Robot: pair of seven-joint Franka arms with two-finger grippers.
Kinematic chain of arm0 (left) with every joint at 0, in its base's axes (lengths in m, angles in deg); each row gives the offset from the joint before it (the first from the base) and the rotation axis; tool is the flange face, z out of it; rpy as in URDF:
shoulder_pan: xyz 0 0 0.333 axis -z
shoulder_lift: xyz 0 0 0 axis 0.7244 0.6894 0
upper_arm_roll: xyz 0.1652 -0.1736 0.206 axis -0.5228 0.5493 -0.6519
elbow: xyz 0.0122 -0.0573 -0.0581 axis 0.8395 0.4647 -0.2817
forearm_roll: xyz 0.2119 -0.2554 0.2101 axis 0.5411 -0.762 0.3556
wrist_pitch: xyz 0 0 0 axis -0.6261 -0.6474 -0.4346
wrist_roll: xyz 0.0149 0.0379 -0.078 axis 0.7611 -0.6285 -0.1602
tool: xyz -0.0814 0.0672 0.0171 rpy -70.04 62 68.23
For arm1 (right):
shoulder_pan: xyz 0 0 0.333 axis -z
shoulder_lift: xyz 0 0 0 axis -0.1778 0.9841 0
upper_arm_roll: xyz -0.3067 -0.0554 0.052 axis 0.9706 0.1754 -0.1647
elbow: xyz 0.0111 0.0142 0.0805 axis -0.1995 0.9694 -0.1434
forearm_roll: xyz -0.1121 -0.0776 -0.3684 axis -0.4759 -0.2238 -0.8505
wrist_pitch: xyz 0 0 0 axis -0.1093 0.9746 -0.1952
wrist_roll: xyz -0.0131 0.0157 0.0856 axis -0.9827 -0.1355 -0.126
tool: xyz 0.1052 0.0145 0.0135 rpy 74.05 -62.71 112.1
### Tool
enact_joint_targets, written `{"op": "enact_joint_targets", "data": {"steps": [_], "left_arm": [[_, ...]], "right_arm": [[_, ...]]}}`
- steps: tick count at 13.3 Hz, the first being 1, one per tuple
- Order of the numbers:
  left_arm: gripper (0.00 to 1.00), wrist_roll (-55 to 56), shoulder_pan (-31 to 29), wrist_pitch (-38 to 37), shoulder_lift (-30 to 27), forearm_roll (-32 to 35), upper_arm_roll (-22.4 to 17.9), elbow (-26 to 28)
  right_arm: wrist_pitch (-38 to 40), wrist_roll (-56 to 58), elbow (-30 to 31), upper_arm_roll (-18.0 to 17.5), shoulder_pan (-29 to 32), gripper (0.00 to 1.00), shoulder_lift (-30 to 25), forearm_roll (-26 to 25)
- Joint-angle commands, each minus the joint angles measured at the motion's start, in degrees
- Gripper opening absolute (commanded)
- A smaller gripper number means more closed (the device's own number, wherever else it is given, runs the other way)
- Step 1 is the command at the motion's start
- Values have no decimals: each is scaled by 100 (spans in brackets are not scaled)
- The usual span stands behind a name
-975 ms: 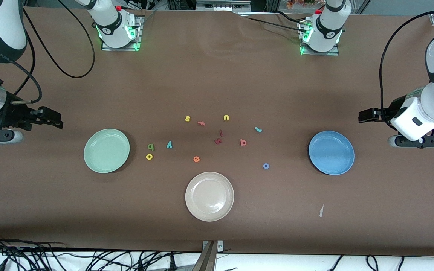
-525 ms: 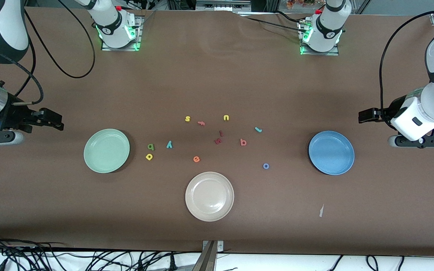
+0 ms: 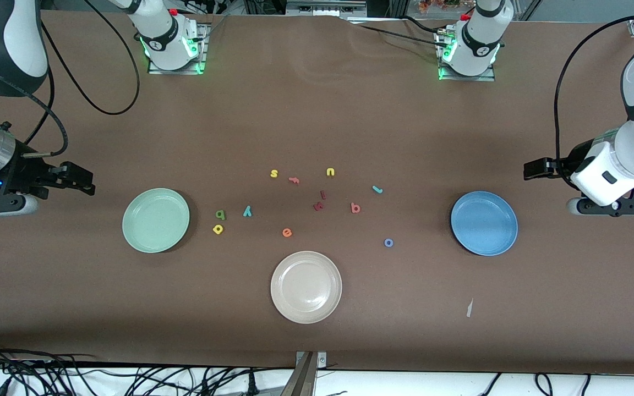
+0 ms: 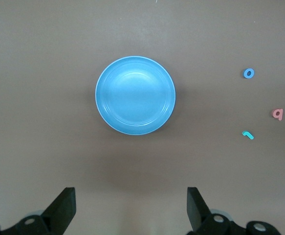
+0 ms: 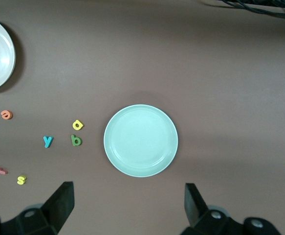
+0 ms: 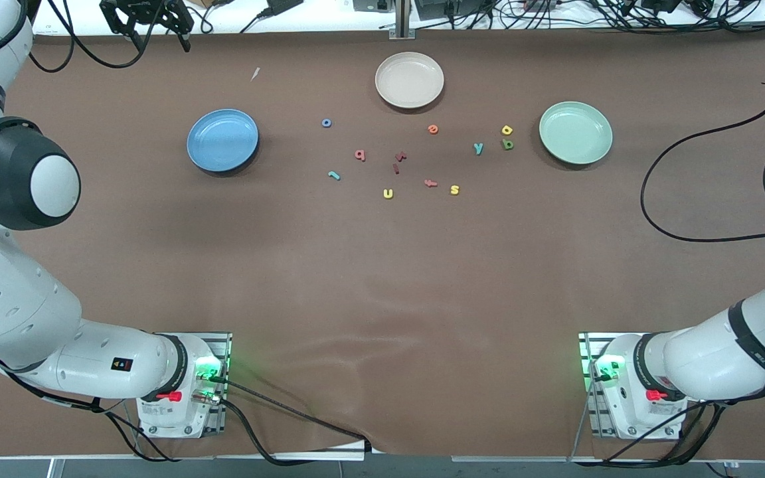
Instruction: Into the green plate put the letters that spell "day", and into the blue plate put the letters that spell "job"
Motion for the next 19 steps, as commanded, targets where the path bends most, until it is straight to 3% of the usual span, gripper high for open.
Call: {"op": "enact_joint_targets", "data": {"steps": [1, 12, 19], "left_arm": [[100, -97, 5, -91, -62, -112, -19, -31], [100, -97, 14, -100, -62, -112, -19, -31], [97, 1315, 523, -21, 87, -339, 8, -22]], "right_arm": [[-9, 56, -99, -28, -2, 100, 69, -81], [-88, 56, -90, -28, -11, 100, 104, -81], [-192, 21, -99, -46, -11, 100, 411, 77]]}}
